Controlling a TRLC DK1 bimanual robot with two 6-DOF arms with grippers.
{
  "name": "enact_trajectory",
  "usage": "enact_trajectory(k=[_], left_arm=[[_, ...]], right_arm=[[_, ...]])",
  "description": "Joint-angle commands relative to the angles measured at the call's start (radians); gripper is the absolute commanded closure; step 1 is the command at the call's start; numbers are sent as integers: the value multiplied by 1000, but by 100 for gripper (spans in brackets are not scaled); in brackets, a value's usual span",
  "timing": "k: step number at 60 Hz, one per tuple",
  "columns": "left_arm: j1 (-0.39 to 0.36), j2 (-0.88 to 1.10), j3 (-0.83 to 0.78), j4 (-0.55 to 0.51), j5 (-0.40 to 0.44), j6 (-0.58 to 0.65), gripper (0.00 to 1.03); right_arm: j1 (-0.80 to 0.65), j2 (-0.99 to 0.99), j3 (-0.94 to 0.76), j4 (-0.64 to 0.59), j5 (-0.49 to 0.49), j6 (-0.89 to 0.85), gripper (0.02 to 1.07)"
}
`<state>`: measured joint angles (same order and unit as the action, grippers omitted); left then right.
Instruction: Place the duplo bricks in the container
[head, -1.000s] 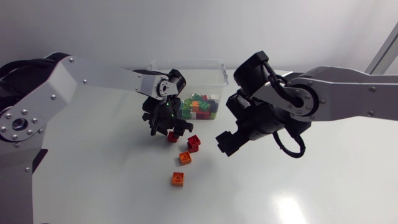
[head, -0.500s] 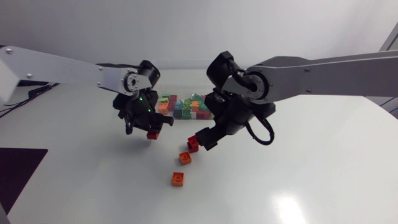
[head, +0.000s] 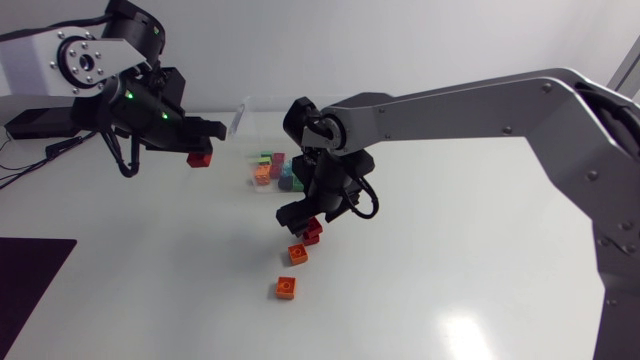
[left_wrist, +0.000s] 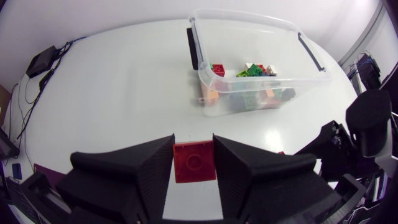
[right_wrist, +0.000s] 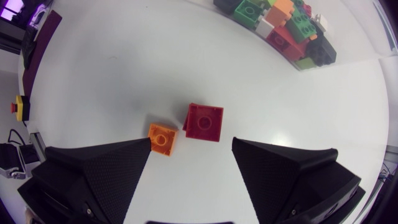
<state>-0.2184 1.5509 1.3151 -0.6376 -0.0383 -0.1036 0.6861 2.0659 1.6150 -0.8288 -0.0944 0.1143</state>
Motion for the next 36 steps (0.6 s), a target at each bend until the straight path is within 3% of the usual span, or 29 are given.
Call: enact_trajectory(k=[1,20,26,32,36], left_arm=[[11,-46,-8,15,3,15,80],[39,-94,27,78,23,16,80],[31,-107,21,104,28,15,80],[27,-110,18,119,28,10,80],[24,-109,15,136,28,8,80]], right_arm=[[0,57,62,-29,-7,50,16],[-11,168,115,-49,27,93,17],[-17,183,123,-44,32,94,30],[-17,194,131,-43,33,99,32],[-17,204,134,-39,33,97,39]])
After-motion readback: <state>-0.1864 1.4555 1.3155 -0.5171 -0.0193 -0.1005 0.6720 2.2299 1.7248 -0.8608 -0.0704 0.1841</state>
